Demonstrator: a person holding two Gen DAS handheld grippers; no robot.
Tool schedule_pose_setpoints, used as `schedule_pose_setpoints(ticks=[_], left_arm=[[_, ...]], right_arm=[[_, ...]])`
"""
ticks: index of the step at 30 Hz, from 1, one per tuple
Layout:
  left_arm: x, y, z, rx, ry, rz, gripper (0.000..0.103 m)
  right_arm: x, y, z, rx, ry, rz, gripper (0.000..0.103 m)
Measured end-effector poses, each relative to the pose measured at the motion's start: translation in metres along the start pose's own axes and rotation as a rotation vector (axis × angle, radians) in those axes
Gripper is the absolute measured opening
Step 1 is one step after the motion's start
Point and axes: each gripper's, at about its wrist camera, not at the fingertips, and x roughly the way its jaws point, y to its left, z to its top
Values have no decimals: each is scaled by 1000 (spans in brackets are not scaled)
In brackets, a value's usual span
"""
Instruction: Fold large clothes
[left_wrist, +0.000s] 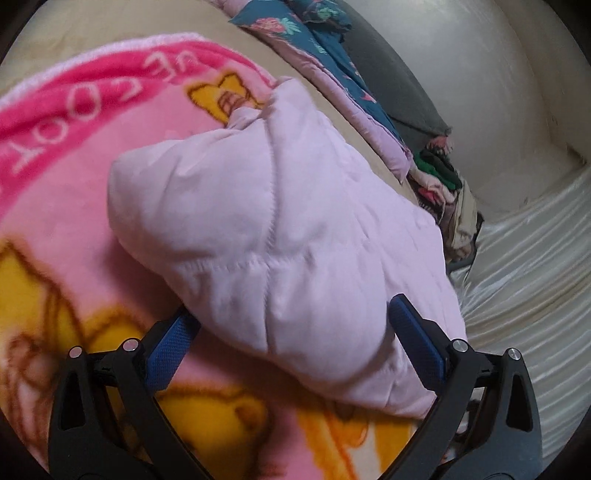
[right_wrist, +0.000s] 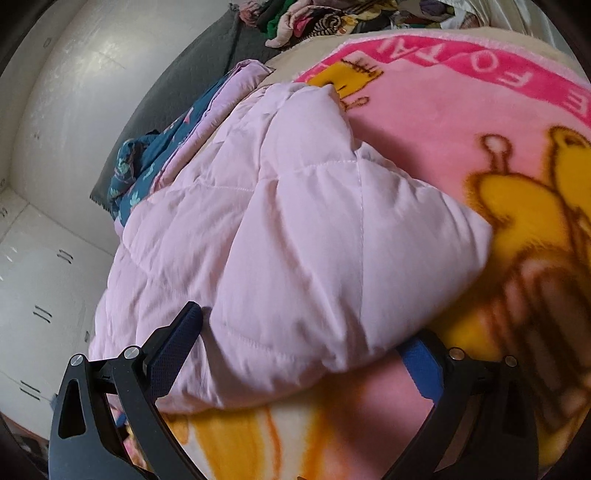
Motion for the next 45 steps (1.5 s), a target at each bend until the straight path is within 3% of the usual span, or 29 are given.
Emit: schedule_pose_setpoints(ticks=[3, 12, 14, 15, 19, 22, 25, 31, 45], left_arm=[[11, 6, 5, -39, 0, -20, 94], [38, 3, 14, -31, -17, -22, 95], [41, 1, 16, -23, -15, -15, 95], [40, -1, 15, -3, -16, -13, 94], [35, -13, 12, 74, -37, 29, 75], [27, -27, 11, 149, -60, 62, 61], [26, -34, 13, 196, -72, 81, 54], [21, -45, 17, 249, -95, 93, 45], [-18, -60, 6, 327, -132, 96, 40]], right_arm=[[9, 1, 6, 4, -1, 5, 99], [25, 5, 13, -44, -42, 25, 98], [24, 6, 12, -72, -53, 37, 91], [23, 7, 11, -85, -56, 48, 82], [16, 18, 8, -175, -89, 54, 61], [11, 26, 5, -236, -106, 35, 56], [8, 30, 3, -271, -113, 17, 53], [2, 44, 1, -359, -134, -15, 45], [-44, 74, -15, -534, -198, -37, 37]])
